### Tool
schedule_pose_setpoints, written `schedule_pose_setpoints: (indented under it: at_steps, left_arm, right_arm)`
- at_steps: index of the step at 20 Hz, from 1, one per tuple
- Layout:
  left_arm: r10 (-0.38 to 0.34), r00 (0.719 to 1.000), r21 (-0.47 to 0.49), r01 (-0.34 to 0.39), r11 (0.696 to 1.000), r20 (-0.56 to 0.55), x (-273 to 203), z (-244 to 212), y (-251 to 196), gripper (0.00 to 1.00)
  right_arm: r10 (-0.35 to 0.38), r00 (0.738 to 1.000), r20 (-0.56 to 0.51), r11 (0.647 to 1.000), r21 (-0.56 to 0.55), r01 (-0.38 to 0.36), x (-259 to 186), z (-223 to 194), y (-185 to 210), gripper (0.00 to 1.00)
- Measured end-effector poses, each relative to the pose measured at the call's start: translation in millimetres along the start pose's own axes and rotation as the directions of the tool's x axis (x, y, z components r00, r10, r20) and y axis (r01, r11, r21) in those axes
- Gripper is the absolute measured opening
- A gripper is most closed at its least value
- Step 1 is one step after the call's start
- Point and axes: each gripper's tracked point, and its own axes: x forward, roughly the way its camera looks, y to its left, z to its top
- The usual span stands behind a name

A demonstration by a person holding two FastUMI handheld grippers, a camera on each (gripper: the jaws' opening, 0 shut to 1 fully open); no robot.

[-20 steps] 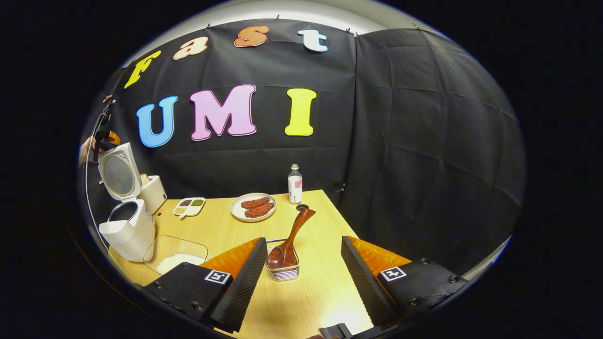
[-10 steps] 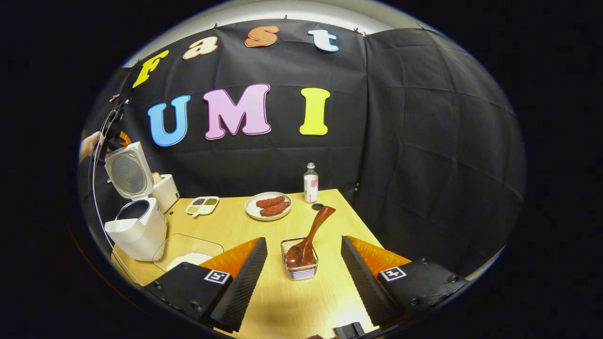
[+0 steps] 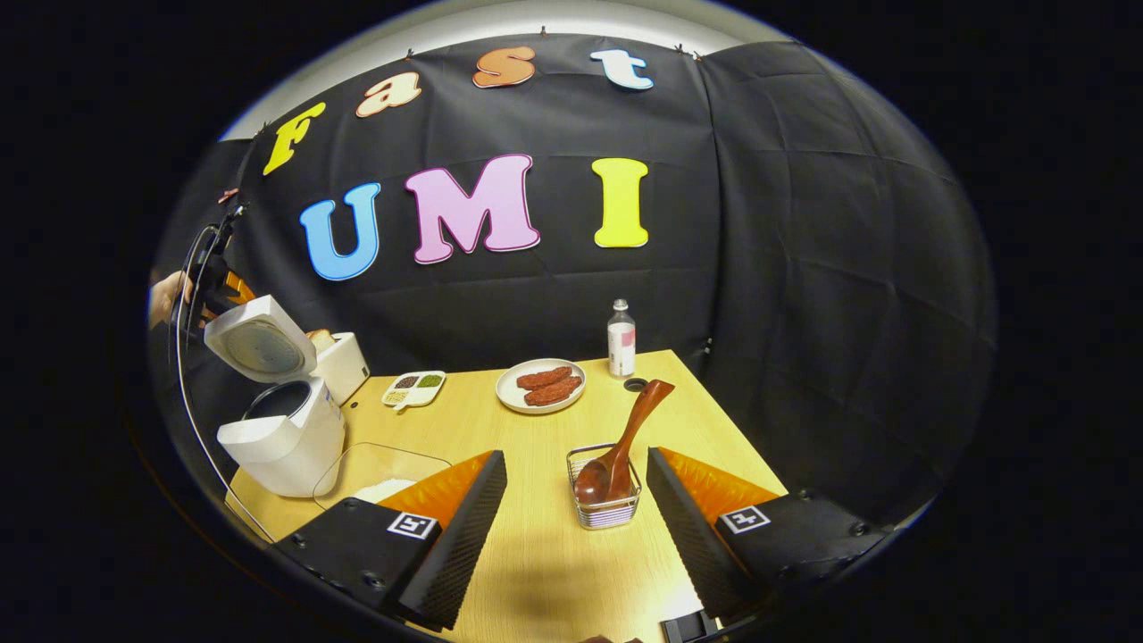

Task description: Close the left gripper, press the button to open the rice cooker; take a wooden spoon from the chopstick holder with the right hand, scoop a spoonful of rice and pour it into the rice cooker, then put the wooden spoon back into the chopstick holder.

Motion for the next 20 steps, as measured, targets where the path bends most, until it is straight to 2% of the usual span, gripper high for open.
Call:
schedule_pose_setpoints:
  at_steps: [4, 7, 16, 20]
  left_arm:
    - [0.031, 0.999, 0.054, -0.029, 0.998, -0.025, 4, -47, -4, 1.0]
    - [0.037, 0.999, 0.032, -0.036, 0.999, -0.018, 9, -71, -2, 0.99]
    - [0.056, 0.996, 0.084, -0.051, 0.995, -0.067, 28, -148, 1, 1.0]
    - [0.066, 0.997, 0.08, -0.062, 0.995, -0.05, 33, -158, 1, 1.0]
  right_arm:
    - [0.034, 0.999, -0.019, 0.999, -0.008, -0.034, 6, -6, 10, 0.99]
    - [0.06, 0.998, -0.033, 0.998, -0.027, -0.061, 8, -11, 19, 0.99]
    - [0.103, 0.992, -0.076, 0.993, -0.058, -0.107, 10, -27, 32, 0.99]
    - [0.102, 0.991, -0.083, 0.992, -0.061, -0.108, 11, -29, 33, 0.99]
